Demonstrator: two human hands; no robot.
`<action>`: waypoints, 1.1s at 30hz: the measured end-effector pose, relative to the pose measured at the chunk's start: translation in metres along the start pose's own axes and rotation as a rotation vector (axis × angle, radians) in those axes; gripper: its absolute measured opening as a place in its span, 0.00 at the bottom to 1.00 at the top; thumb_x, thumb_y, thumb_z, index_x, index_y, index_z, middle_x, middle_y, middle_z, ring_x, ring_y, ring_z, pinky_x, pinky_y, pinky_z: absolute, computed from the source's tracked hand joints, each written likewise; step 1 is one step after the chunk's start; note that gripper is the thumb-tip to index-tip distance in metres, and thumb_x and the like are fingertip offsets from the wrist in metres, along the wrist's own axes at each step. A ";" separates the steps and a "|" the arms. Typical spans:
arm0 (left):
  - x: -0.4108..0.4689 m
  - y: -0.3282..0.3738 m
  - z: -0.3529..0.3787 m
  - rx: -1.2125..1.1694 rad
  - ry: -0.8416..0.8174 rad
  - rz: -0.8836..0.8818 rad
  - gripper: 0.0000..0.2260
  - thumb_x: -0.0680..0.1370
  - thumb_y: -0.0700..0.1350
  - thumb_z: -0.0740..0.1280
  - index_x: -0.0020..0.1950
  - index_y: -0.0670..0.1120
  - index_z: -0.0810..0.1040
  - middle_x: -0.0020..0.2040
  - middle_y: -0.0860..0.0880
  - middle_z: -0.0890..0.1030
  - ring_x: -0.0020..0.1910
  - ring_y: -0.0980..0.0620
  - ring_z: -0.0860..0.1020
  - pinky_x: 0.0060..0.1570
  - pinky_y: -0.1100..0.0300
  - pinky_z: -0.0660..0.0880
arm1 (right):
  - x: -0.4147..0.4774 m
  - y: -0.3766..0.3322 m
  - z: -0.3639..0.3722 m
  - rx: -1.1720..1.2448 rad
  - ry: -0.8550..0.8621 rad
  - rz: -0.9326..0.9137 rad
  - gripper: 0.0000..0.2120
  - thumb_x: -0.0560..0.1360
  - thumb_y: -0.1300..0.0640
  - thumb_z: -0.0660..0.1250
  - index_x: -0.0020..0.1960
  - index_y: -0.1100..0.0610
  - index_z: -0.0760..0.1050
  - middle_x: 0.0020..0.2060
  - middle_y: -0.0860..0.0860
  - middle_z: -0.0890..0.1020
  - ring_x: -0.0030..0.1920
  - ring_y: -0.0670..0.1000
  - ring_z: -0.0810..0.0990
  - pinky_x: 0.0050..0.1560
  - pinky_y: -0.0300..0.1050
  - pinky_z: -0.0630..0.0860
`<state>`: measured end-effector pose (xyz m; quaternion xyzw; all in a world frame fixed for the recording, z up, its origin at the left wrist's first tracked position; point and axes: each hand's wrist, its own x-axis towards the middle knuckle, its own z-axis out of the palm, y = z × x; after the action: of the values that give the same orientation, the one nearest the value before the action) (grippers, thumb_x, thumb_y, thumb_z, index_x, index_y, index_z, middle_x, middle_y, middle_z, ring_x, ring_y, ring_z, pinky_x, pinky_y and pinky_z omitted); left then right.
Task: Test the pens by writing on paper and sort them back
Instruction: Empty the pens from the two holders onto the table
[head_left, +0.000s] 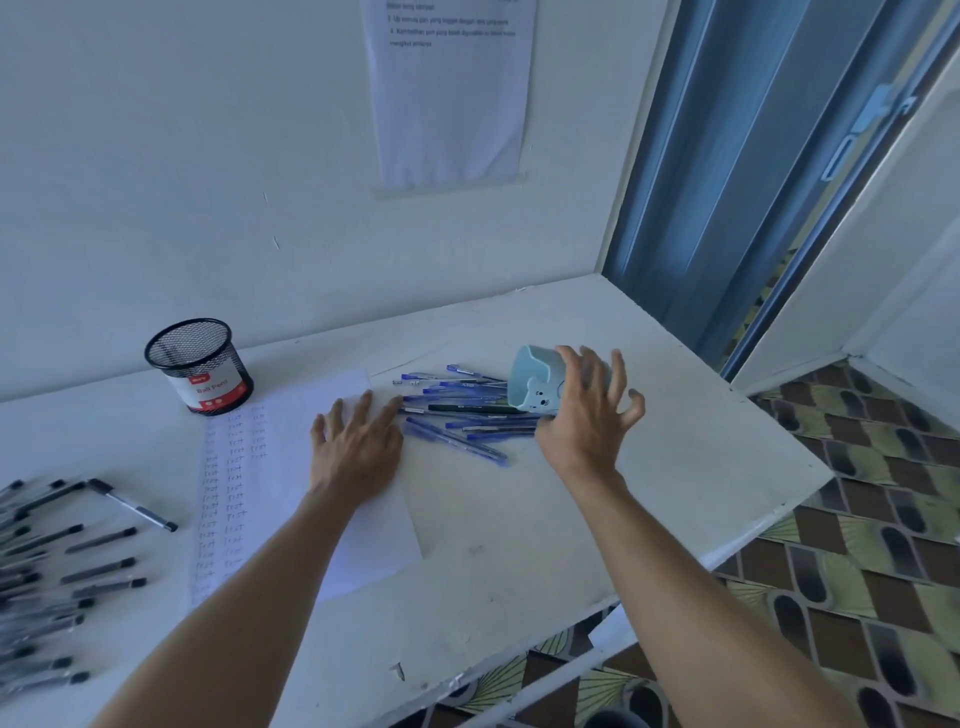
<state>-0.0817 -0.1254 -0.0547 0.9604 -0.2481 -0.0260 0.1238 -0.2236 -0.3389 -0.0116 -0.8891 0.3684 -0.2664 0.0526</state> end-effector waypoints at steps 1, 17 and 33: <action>0.000 0.000 -0.001 -0.002 0.000 0.002 0.22 0.84 0.56 0.49 0.78 0.64 0.56 0.81 0.51 0.55 0.79 0.42 0.51 0.77 0.43 0.45 | -0.003 -0.006 0.003 0.024 -0.010 -0.012 0.42 0.61 0.64 0.73 0.71 0.47 0.64 0.70 0.48 0.69 0.77 0.56 0.54 0.63 0.58 0.55; 0.007 -0.013 -0.027 -0.676 0.121 -0.224 0.19 0.79 0.43 0.62 0.71 0.48 0.73 0.68 0.45 0.76 0.62 0.45 0.74 0.62 0.52 0.70 | -0.017 -0.115 0.035 0.373 -0.031 -0.185 0.42 0.60 0.42 0.68 0.72 0.49 0.66 0.62 0.45 0.76 0.66 0.53 0.69 0.56 0.56 0.62; -0.003 -0.094 -0.021 -0.034 0.193 -0.160 0.35 0.73 0.62 0.46 0.70 0.45 0.73 0.70 0.46 0.74 0.71 0.42 0.68 0.71 0.48 0.61 | 0.020 -0.236 0.110 0.993 -0.406 -0.078 0.37 0.64 0.55 0.79 0.68 0.61 0.69 0.59 0.59 0.72 0.58 0.56 0.74 0.57 0.50 0.77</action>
<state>-0.0374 -0.0399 -0.0581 0.9730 -0.1573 0.0525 0.1607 -0.0076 -0.1932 -0.0286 -0.8039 0.1470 -0.2332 0.5271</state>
